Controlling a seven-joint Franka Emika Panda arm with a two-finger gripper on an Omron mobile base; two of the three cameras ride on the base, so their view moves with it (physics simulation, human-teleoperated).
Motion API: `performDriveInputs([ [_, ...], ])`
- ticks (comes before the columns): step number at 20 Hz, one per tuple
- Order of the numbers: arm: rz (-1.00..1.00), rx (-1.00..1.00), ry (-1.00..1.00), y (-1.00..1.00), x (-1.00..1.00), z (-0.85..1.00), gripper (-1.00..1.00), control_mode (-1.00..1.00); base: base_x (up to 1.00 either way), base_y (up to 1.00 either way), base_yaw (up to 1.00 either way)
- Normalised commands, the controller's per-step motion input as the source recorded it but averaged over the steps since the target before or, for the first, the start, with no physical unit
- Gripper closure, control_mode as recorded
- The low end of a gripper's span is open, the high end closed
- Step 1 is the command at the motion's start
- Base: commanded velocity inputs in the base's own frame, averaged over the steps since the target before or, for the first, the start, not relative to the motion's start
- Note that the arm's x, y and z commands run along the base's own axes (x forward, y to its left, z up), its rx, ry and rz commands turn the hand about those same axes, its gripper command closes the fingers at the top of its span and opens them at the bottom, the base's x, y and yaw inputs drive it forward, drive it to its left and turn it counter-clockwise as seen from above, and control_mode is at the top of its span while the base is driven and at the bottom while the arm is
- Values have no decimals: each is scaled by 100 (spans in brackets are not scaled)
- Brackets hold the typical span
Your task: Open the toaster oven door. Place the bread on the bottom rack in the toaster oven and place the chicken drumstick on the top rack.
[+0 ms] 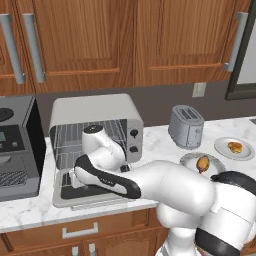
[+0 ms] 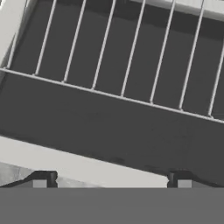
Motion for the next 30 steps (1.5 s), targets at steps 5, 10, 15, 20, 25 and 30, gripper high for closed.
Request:
performDriveInputs([
  [5,-9,3,-4,-53,-23,42,-100,-100,0,0,0],
  [10,-6,4,0,-62,-22,44,-100,-100,0,0,0],
  [15,-6,0,0,-63,-22,39,-100,-100,0,0,0],
  [20,-6,0,0,-60,-16,28,-100,-100,0,0,0],
  [25,-5,0,0,-56,-11,21,-100,-100,0,0,0],
  [30,-3,0,0,-54,-10,20,-100,-100,0,0,0],
])
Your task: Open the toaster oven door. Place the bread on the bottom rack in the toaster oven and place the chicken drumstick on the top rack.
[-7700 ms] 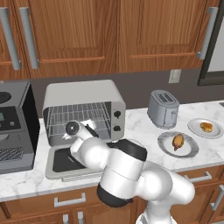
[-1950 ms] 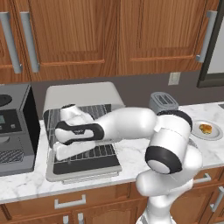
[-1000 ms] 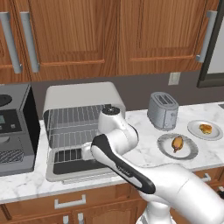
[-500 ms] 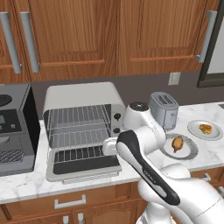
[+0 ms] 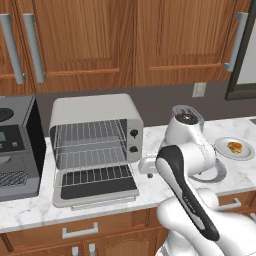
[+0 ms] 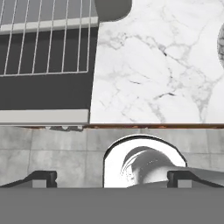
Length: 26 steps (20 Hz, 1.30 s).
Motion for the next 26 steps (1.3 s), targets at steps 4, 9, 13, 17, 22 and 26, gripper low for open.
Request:
performDriveInputs([
  [4,-3,0,0,-52,-9,19,-100,-100,0,0,0],
  [9,-4,0,0,-50,-8,18,-100,-100,0,0,0],
  [13,-4,0,0,-49,-5,16,-100,-100,0,0,0],
  [17,-4,0,0,-47,-1,11,-100,-100,0,0,0],
  [22,-5,0,0,-42,0,9,-100,-100,0,0,0],
  [26,-4,0,0,-38,0,10,-100,-100,0,0,0],
])
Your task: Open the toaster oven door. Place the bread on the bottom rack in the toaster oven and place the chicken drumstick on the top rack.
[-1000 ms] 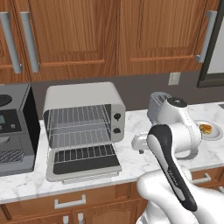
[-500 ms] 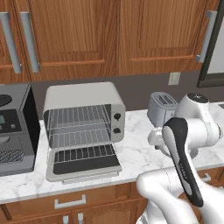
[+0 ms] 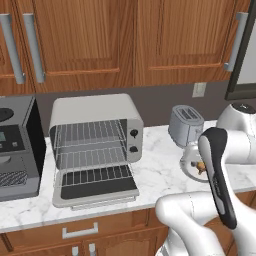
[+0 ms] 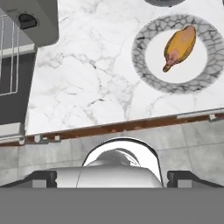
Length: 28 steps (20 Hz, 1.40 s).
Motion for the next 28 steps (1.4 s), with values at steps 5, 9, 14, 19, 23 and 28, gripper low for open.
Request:
performDriveInputs([
  [5,-2,0,-1,-28,-5,13,-100,-100,0,0,0],
  [9,0,0,-10,-10,-10,19,-100,-100,0,0,0],
  [14,0,-11,-11,-5,0,12,-100,-100,0,0,0],
  [19,-2,0,-7,-22,3,2,-100,-100,0,0,0],
  [23,-1,0,-2,-31,1,-1,-100,-100,0,0,0],
  [28,-1,0,1,-25,0,0,-100,-100,0,0,0],
])
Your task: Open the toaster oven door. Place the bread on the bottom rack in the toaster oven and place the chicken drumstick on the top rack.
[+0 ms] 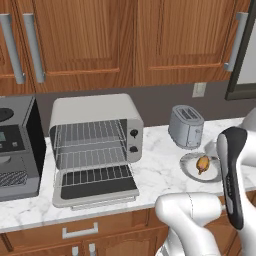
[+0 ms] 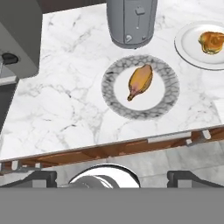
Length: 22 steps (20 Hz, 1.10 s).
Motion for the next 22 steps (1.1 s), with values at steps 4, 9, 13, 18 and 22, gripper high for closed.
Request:
performDriveInputs([
  [4,-1,0,6,-23,0,0,-100,-100,0,0,0],
  [9,-3,0,5,-20,1,0,-100,-100,0,0,0],
  [13,-5,0,4,-14,1,0,-100,-100,0,0,0],
  [18,-6,0,7,-14,8,0,-100,-100,0,0,0],
  [22,-7,0,3,-13,7,0,-100,-100,0,0,0],
])
